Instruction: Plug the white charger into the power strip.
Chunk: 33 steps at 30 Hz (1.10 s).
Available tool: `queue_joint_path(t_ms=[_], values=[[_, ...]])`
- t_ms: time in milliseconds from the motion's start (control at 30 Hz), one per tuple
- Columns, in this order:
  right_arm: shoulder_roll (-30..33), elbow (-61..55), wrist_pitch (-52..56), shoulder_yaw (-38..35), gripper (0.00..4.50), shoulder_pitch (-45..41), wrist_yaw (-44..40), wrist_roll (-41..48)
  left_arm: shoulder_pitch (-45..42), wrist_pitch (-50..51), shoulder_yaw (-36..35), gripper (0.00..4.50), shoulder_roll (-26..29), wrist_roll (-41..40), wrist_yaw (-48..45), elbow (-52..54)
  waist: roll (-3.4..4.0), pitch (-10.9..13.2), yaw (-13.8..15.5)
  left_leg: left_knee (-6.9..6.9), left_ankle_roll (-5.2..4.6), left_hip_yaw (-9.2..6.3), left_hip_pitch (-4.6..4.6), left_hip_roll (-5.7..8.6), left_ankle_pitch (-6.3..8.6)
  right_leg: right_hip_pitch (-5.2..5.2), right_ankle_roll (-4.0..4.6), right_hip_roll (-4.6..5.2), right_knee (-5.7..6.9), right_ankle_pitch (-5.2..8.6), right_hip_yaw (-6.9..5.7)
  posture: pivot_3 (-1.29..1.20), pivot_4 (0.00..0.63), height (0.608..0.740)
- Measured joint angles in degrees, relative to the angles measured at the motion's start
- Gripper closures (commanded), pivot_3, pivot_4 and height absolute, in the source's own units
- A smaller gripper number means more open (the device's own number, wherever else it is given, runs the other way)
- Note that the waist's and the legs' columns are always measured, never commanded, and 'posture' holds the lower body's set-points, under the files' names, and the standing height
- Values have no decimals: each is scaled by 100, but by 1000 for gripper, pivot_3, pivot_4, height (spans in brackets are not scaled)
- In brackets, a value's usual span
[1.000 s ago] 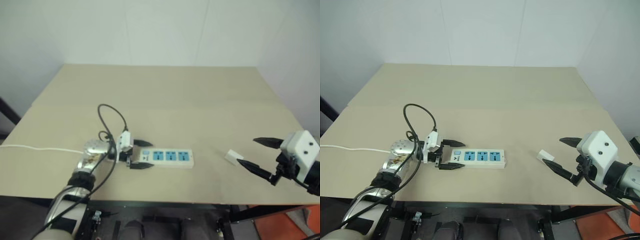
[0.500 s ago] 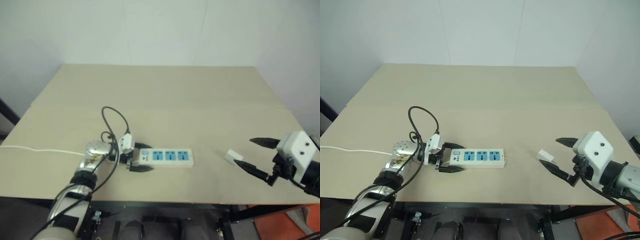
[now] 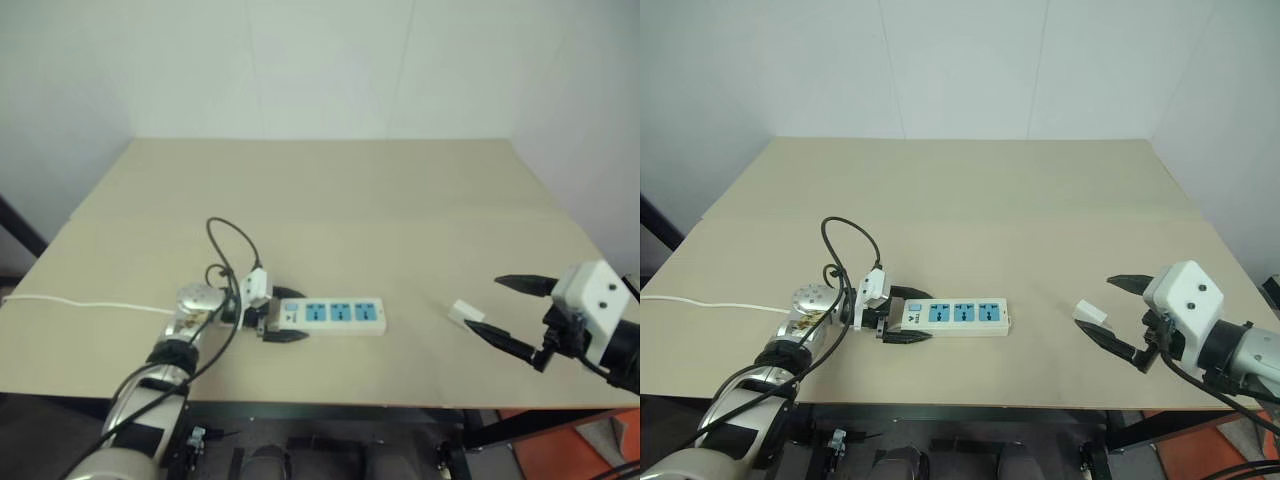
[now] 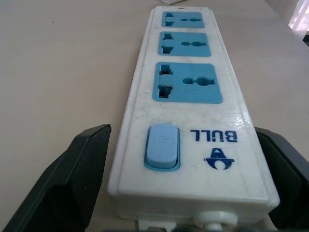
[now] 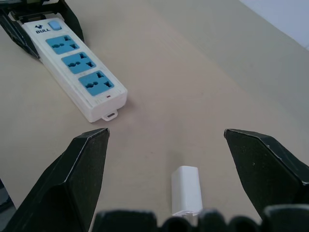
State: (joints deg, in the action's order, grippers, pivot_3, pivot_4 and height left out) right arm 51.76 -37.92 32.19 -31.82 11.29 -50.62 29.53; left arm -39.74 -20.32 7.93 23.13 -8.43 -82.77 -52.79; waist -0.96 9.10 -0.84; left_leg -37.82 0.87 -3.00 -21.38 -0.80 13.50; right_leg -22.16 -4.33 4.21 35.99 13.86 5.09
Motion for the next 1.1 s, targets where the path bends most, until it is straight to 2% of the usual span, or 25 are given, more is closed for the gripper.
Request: queue_joint_path(t_ms=[100,200,267,567,733,867,1100], values=[[0,0,0,9,0,-41,-1,5,-40,-33,19,25,-7,14,-85,-104,9,-6,-8,0,0,1,0,0,0,0,0,0,0,0,1,0,150,740],[0,0,0,9,0,-40,-6,7,-51,-44,11,631,-22,14,-194,-127,13,-8,-15,2,0,0,-1,0,0,-1,-1,-1,-3,1,1,0,150,740],[1,0,1,9,0,-39,-9,12,-52,-50,-6,1190,-50,10,-239,-141,13,-8,-12,2,-1,0,-4,0,1,-1,-2,0,-7,2,1,0,150,740],[78,18,16,15,0,-53,-49,53,79,-20,-120,1187,-100,5,-175,95,14,-8,-1,2,-2,1,-9,1,3,-4,-5,3,-11,3,0,0,150,740],[333,290,11,181,0,-438,-99,-10,190,210,-112,1187,-28,-11,-260,529,-1,1,-5,2,-2,-2,-32,0,2,-23,-4,2,-13,3,-3,0,150,740],[579,548,445,611,0,-1263,136,46,242,205,-108,1187,38,-18,-340,668,-5,6,-24,1,-2,-1,-62,1,2,-54,1,3,-10,-1,-1,0,150,740],[857,1181,3040,2046,0,-3842,1255,240,262,190,-21,1187,-17,5,-365,840,-4,6,6,0,-3,-3,-97,3,2,-98,41,6,-1,-24,-2,0,150,740]])
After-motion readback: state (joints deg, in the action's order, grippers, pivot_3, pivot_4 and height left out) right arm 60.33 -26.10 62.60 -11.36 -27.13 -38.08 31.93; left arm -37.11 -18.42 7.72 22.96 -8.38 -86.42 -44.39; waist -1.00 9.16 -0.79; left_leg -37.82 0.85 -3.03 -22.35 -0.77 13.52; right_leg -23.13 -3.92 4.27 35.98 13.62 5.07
